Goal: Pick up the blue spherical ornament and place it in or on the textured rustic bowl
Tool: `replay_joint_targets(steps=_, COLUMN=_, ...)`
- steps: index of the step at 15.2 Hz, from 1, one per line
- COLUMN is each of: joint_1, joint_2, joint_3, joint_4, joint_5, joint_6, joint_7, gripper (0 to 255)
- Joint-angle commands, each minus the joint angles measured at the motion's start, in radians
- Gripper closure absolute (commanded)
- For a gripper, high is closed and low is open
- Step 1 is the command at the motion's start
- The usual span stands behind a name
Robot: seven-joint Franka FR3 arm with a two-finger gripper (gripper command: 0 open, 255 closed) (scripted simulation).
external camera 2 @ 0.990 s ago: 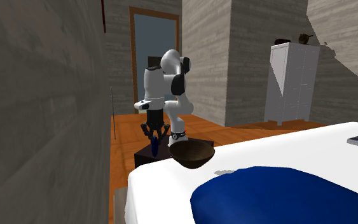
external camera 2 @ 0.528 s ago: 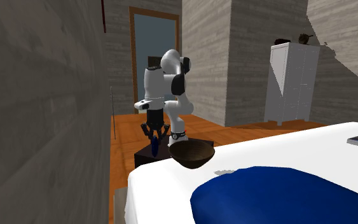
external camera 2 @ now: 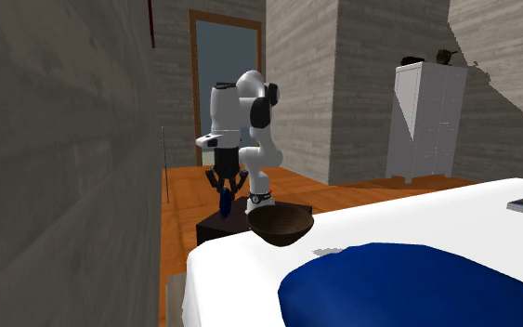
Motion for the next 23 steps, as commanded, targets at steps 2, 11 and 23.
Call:
replay_joint_targets(steps=2, joint_1=-0.001, joint_2=-0.010, joint_3=-0.001, joint_4=0.030, joint_5=0.002, joint_6=-0.040, joint_7=-0.004, gripper=255)
replay_joint_targets(steps=11, joint_1=-0.002, joint_2=-0.032, joint_3=-0.003, joint_4=0.127, joint_5=0.006, joint_6=-0.159, joint_7=-0.008, gripper=255)
replay_joint_targets(steps=23, joint_1=0.019, joint_2=-0.004, joint_3=0.022, joint_4=0.290, joint_5=0.004, joint_6=-0.295, joint_7=0.038, gripper=255)
